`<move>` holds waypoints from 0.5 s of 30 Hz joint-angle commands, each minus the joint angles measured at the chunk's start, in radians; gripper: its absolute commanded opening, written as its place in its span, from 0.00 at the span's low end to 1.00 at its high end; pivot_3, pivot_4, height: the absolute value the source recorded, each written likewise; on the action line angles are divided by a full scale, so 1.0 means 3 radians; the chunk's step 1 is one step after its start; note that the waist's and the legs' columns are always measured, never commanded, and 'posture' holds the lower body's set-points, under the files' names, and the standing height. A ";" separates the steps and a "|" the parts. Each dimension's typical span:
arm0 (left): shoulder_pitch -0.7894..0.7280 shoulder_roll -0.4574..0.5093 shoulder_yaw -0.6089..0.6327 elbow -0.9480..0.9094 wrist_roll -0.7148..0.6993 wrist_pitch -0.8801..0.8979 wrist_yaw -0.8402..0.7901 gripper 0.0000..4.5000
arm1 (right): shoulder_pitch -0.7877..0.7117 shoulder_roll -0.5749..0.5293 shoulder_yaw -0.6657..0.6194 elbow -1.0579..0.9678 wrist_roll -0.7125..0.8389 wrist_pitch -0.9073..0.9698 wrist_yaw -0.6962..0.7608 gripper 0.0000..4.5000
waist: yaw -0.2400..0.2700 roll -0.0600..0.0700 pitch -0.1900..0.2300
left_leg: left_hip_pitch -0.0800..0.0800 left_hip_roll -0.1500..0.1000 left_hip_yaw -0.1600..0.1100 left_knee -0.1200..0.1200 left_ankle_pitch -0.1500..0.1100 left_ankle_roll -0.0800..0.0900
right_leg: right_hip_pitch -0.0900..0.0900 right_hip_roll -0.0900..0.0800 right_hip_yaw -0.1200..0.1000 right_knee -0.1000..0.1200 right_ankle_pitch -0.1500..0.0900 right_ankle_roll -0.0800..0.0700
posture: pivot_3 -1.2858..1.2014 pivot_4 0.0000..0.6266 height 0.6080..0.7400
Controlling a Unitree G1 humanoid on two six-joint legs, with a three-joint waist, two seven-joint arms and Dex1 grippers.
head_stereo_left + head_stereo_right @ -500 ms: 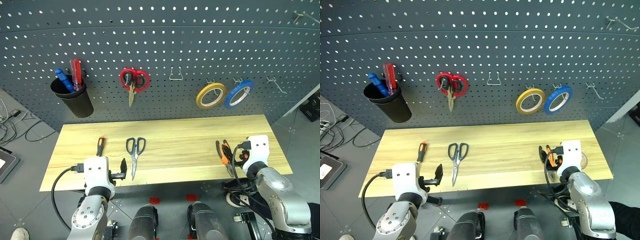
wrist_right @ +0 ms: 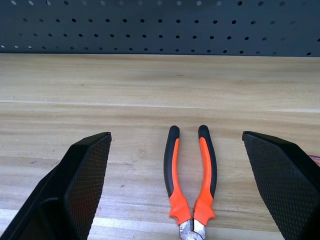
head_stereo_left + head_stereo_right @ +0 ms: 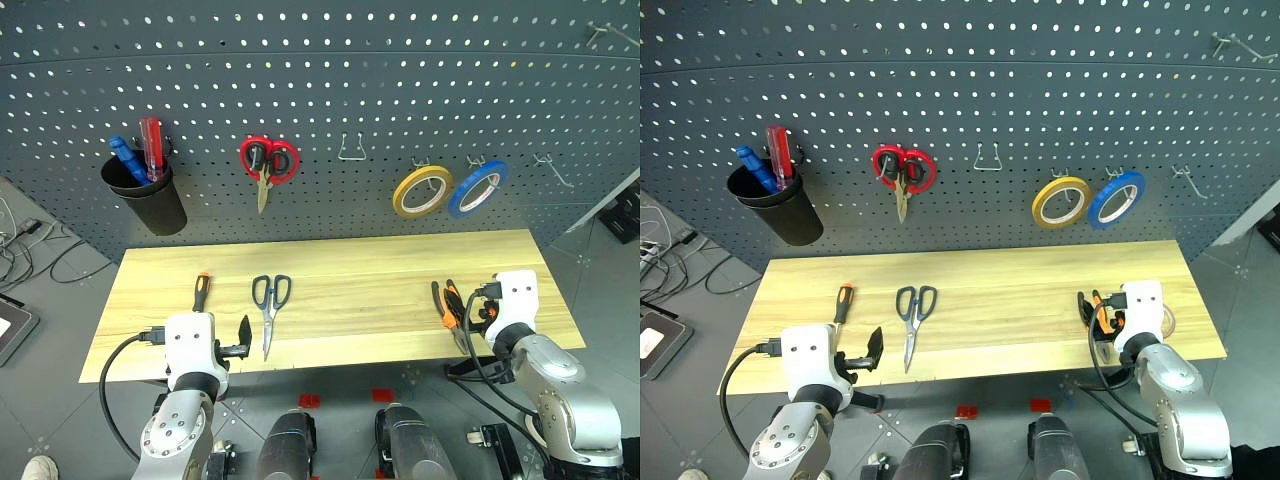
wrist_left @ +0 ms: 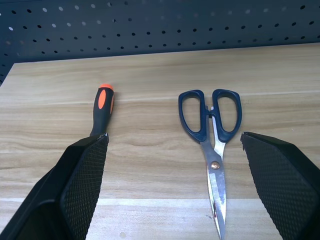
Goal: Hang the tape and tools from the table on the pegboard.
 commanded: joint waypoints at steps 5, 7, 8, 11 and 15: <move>0.0012 -0.0007 0.0019 -0.0120 0.0015 -0.0068 0.0016 0.99 | -0.0014 -0.0022 -0.0016 -0.0046 -0.0006 -0.0062 0.0006 1.00 | 0.0000 0.0000 0.0000 | 0.0000 0.0000 0.0000 0.0000 0.0000 0.0000 | 0.0000 0.0000 0.0000 0.0000 0.0000 0.0000 | 0.46 0.40 1.00; 0.0018 -0.0007 0.0019 -0.0120 0.0013 -0.0070 0.0013 0.99 | -0.0008 -0.0024 -0.0018 -0.0050 -0.0006 -0.0062 0.0007 1.00 | 0.0000 0.0000 0.0000 | 0.0000 0.0000 0.0000 0.0000 0.0000 0.0000 | 0.0000 0.0000 0.0000 0.0000 0.0000 0.0000 | 0.46 0.40 1.00; 0.0025 -0.0006 0.0018 -0.0122 0.0012 -0.0073 0.0010 0.99 | -0.0001 -0.0025 -0.0019 -0.0055 -0.0006 -0.0062 0.0009 1.00 | 0.0000 0.0000 0.0000 | 0.0000 0.0000 0.0000 0.0000 0.0000 0.0000 | 0.0000 0.0000 0.0000 0.0000 0.0000 0.0000 | 0.46 0.40 1.00; 0.0031 -0.0005 0.0019 -0.0121 0.0008 -0.0074 0.0005 0.99 | 0.0003 -0.0027 -0.0020 -0.0056 -0.0007 -0.0060 0.0011 1.00 | 0.0000 0.0000 0.0000 | 0.0000 0.0000 0.0000 0.0000 0.0000 0.0000 | 0.0000 0.0000 0.0000 0.0000 0.0000 0.0000 | 0.46 0.40 1.00; 0.0022 -0.0004 0.0022 -0.0114 0.0002 -0.0074 0.0000 0.99 | -0.0002 -0.0032 -0.0012 -0.0050 -0.0011 -0.0063 0.0017 1.00 | 0.0000 0.0000 0.0000 | 0.0000 0.0000 0.0000 0.0000 0.0000 0.0000 | 0.0000 0.0000 0.0000 0.0000 0.0000 0.0000 | 0.46 0.39 1.00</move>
